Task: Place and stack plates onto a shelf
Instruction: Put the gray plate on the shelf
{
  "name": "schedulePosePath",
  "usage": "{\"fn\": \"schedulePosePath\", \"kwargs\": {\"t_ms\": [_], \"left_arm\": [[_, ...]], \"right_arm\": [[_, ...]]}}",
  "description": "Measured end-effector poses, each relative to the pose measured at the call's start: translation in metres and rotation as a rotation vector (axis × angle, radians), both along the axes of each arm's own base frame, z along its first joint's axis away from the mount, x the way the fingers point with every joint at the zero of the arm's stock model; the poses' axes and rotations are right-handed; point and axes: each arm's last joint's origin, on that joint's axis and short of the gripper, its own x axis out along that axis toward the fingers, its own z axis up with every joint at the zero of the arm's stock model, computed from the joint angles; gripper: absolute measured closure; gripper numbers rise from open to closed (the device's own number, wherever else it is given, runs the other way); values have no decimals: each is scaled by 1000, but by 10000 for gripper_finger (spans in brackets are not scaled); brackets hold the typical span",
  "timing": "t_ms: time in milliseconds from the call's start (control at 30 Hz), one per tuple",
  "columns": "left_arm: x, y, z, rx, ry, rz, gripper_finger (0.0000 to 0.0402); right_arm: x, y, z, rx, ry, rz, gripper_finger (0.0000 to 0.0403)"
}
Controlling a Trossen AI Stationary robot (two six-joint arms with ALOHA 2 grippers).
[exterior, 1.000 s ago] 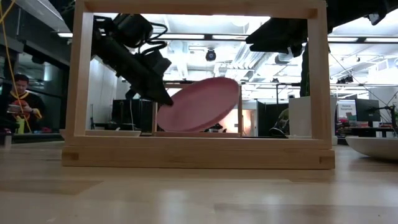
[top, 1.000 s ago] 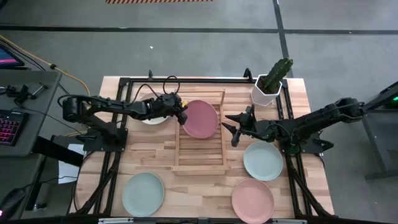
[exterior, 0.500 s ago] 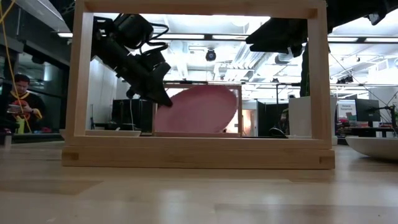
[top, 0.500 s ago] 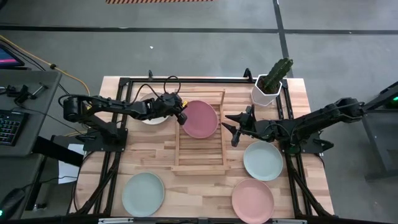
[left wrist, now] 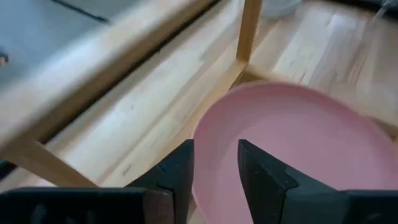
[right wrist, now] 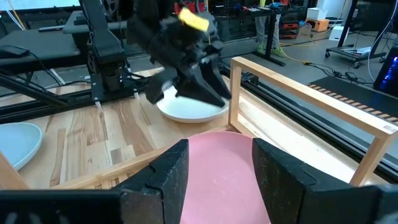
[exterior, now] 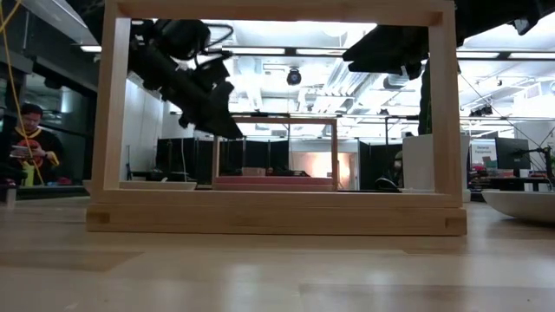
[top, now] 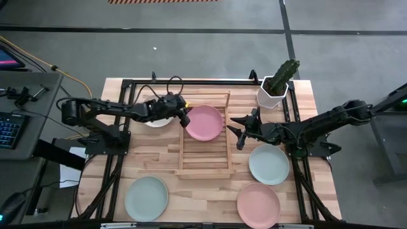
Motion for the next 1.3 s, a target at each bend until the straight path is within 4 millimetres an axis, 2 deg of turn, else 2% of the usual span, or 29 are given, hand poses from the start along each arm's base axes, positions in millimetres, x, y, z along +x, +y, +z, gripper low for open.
{"fn": "schedulePosePath", "kwargs": {"t_ms": [133,233,500,600,733,900,1100,1300], "left_arm": [[-9,-5,19,-14,-51,-55,282],[-21,-14,23,-30,-115,-129,284],[-72,-42,-20,25,-401,-194,286],[-87,-47,-30,70,-447,-214,286],[-92,-48,-38,88,-381,-226,286],[-81,-46,-37,39,-170,-214,284],[-70,-40,-22,37,170,-75,252],[-64,-38,-18,-25,336,-22,226]], "right_arm": [[0,0,0,-2,5,0,242],[0,0,-2,-4,19,0,242],[-1,0,-5,13,40,-5,242],[-1,0,-5,14,39,-5,242],[-1,0,-5,30,32,-10,242],[-1,-1,-4,28,30,-16,242],[-1,-1,-4,28,30,-20,242],[-1,-1,-4,27,30,-20,242]]}}
